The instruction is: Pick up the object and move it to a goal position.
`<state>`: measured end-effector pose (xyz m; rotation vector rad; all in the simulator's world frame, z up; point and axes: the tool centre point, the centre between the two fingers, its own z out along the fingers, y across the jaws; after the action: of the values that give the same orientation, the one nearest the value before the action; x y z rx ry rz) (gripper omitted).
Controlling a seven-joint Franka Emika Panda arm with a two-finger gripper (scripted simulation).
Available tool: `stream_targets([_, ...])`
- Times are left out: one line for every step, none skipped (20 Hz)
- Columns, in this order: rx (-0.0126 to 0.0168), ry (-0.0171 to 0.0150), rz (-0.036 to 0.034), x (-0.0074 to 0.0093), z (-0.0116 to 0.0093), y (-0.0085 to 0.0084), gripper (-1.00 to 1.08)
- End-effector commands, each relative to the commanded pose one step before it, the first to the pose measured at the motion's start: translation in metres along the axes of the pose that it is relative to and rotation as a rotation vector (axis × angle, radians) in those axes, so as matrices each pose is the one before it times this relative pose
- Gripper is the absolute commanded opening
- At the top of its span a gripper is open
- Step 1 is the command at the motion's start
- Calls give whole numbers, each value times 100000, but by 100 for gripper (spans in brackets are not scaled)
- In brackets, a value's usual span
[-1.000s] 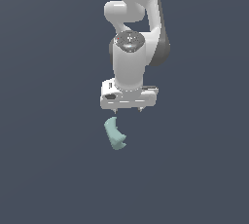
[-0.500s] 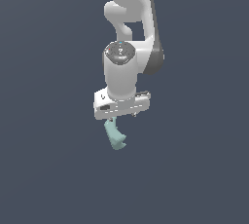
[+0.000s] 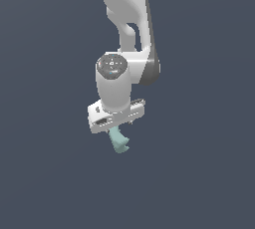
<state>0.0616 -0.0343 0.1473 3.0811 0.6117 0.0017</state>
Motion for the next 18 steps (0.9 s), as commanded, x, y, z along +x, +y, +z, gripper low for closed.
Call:
stream_targets([20,-31,-2652,145,262,479,100])
stream_targets([9,-19,-724,29,81,144,100])
stream_targets([8,-16,-614,23,69,122,100])
stream_targets([7,-12,-498,17,56,102,100])
stream_targets([6,-10,-390,13,44,77,100])
stream_targets([4,-7,-276,8,31,57,100])
stream_targets([3,-4,-169,6,19,32,100])
stream_targets([1,-2,-69,6,7,3,100])
stream_targets([2,-27,425,-41,-18,-33,100])
stream_targets([0,0,0,-1,40,2,100])
stream_targets([0,0,0,-4,120,6,100])
stream_targets([0,0,0,-7,200,10,100])
stream_targets([0,5,-69,11,278,-28,100])
stream_targets([0,0,0,-16,361,16,100])
stream_targets([1,5,-69,1,439,-22,100])
stream_targets([0,0,0,-27,523,21,100])
stream_targets([2,7,-97,-2,600,-35,100])
stream_targets([0,0,0,-34,590,22,100])
